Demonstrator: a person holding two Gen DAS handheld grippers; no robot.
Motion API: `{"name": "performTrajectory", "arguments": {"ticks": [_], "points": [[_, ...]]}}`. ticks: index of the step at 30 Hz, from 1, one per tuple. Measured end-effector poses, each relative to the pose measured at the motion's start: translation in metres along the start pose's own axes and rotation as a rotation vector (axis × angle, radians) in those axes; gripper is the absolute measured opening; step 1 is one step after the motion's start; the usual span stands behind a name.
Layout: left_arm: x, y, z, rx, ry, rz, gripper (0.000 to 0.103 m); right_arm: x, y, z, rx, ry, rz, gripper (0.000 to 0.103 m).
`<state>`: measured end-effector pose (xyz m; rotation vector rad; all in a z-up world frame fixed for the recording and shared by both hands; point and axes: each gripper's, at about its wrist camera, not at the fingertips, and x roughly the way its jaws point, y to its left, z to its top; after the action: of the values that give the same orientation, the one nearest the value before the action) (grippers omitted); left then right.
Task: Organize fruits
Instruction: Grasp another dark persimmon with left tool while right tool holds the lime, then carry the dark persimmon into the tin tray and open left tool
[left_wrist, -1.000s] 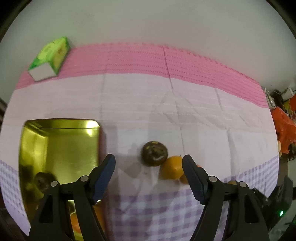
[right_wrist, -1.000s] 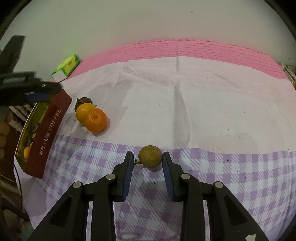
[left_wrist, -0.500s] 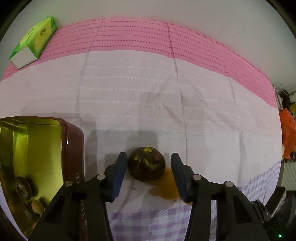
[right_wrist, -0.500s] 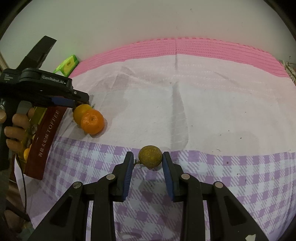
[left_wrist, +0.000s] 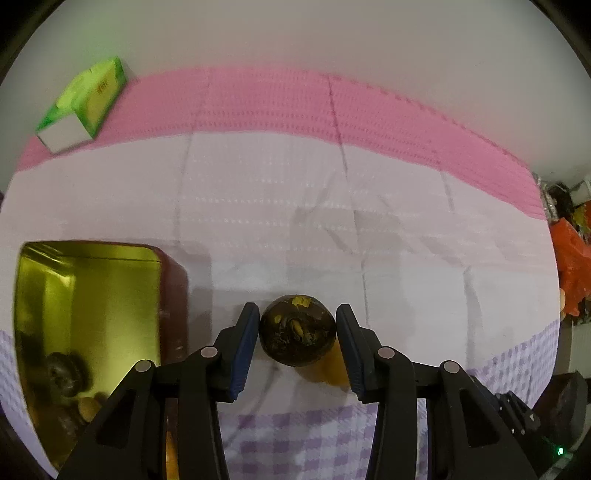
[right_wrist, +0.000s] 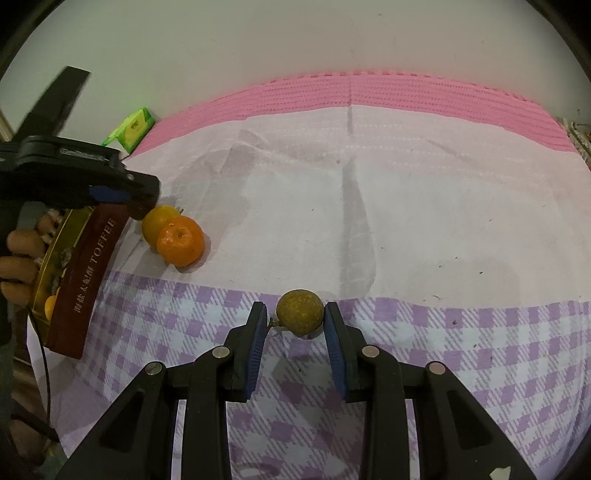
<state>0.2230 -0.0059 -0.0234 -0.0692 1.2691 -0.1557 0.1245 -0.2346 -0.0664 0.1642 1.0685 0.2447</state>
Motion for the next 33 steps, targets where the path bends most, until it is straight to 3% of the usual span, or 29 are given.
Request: {"name": "performTrajectory", "arguments": {"ticks": [5, 14, 24, 33], "points": [[-0.037, 0.007, -0.012, 0.019, -0.074, 0.017, 0.044, -0.001, 0.003, -0.001, -0.009, -0.008, -0.014, 0.029], [-0.087, 0.041, -0.047, 0.029, -0.156, 0.114, 0.044, -0.008, 0.009, -0.003, -0.036, -0.024, -0.036, 0.029], [-0.097, 0.104, -0.089, -0.04, -0.154, 0.174, 0.044, -0.011, 0.018, -0.006, -0.07, -0.036, -0.067, 0.029], [-0.086, 0.132, -0.117, -0.054, -0.133, 0.202, 0.044, -0.012, 0.019, -0.007, -0.073, -0.045, -0.087, 0.029]]}}
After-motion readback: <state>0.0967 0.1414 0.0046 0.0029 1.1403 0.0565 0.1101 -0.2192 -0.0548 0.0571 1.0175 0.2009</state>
